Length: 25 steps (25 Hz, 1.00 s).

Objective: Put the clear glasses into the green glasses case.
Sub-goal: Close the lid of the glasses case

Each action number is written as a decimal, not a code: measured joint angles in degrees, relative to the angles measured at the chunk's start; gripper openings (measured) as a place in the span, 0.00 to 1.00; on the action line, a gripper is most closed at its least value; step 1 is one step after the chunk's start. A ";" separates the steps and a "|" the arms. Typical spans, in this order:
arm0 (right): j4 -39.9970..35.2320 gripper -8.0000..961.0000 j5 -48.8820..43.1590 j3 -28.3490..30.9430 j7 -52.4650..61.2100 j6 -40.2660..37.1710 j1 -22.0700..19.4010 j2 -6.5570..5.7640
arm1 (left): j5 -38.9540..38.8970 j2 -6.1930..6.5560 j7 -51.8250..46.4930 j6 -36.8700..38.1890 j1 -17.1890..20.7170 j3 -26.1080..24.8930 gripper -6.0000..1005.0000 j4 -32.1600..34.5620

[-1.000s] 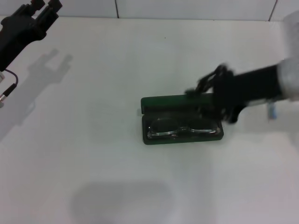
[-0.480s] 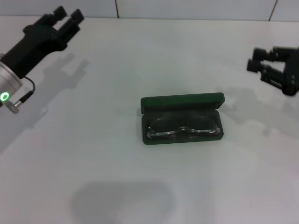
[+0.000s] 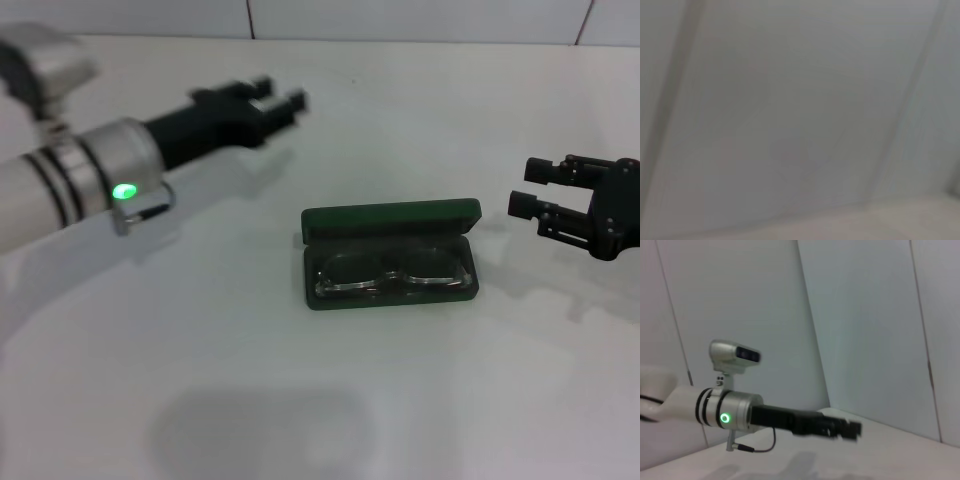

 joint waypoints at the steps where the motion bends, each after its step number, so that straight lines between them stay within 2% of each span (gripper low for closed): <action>1: 0.03 0.33 -0.05 0.08 -0.02 0.10 -0.13 0.03 | 1.21 0.00 -1.57 -0.47 -0.84 1.71 0.56 0.31; 2: 0.08 0.33 -0.07 0.27 -0.05 0.16 -0.28 0.03 | 2.09 -0.02 -2.75 -0.80 -1.46 3.18 0.56 0.55; 3: 0.10 0.38 -0.07 0.68 -0.06 0.23 -0.39 0.02 | 2.09 -0.02 -2.75 -0.80 -1.46 3.18 0.56 0.55; 4: 0.14 0.42 -0.08 1.43 -0.07 0.40 -0.57 0.03 | 2.70 -0.11 -4.05 -1.23 -2.15 5.92 0.56 0.94; 7: 0.20 0.55 0.19 4.48 -0.09 0.94 -1.24 0.13 | 2.77 -0.20 -4.67 -1.99 -2.31 8.43 0.57 1.18; 10: 1.15 0.77 1.21 9.46 -0.15 1.13 -1.91 0.34 | 2.69 -0.38 -4.76 -2.32 -2.33 11.03 0.57 1.18; 15: 5.06 0.81 3.21 16.81 -1.24 1.02 -2.12 0.30 | 1.97 -0.63 -4.70 -1.34 -2.20 14.18 0.57 1.33; 21: 5.32 0.80 2.95 16.93 -1.43 1.42 -1.83 0.24 | 1.30 -0.87 -4.40 1.20 -2.43 15.19 0.57 1.37; 25: 5.33 0.80 2.89 16.91 -1.92 1.44 -1.59 0.40 | -3.07 -0.99 -4.36 0.39 -3.09 18.09 0.57 1.18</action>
